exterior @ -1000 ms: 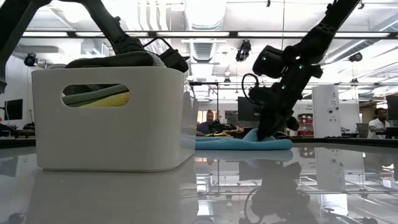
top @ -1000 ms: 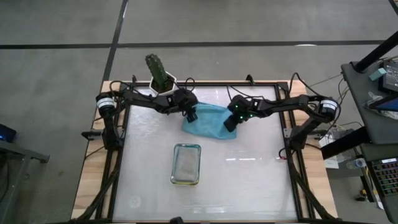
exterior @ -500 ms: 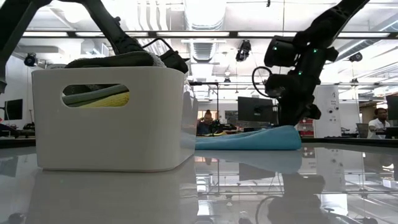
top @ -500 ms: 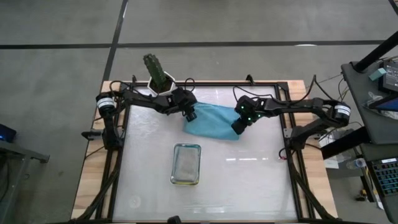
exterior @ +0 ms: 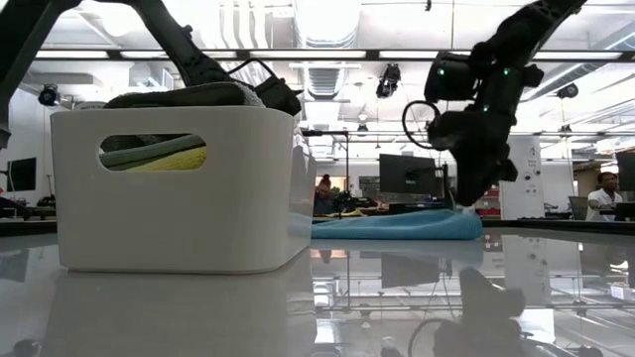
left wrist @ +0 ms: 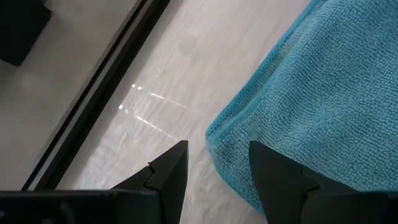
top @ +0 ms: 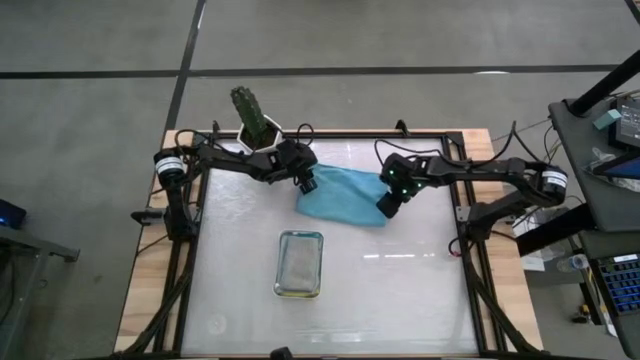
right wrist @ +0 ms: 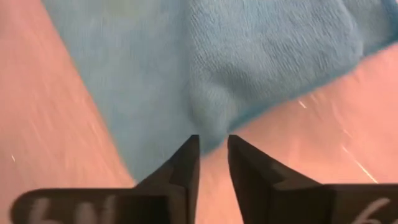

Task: Fold microfiber towels
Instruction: Fold the blue microfiber towel

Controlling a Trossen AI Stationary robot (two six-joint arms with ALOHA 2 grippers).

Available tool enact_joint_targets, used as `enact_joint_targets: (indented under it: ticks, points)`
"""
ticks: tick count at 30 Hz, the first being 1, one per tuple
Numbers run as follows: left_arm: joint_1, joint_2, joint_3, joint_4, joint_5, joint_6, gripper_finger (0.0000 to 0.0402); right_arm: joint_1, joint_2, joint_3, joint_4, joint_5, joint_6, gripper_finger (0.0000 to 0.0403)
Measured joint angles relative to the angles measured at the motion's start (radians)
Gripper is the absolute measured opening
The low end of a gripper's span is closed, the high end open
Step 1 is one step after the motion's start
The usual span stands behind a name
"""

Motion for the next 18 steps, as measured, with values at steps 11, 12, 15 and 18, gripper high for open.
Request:
enact_joint_targets:
  ticks: [11,12,15,18]
  points:
    - [-0.006,-0.006,0.013,-0.002,0.073,0.001,0.0155,-0.039,-0.014,0.081,0.0,0.213,-0.146,0.0133]
    - [-0.006,-0.006,0.011,-0.001,0.073,0.001,0.0155,-0.055,-0.004,0.076,0.035,0.208,-0.154,0.0135]
    - [-0.006,-0.006,0.008,-0.003,0.074,0.001,0.0155,-0.099,0.037,0.066,0.082,0.201,-0.181,0.0138]
    - [-0.007,-0.006,0.008,-0.001,0.076,0.001,0.0155,-0.137,0.09,0.063,0.111,0.201,-0.206,0.0139]
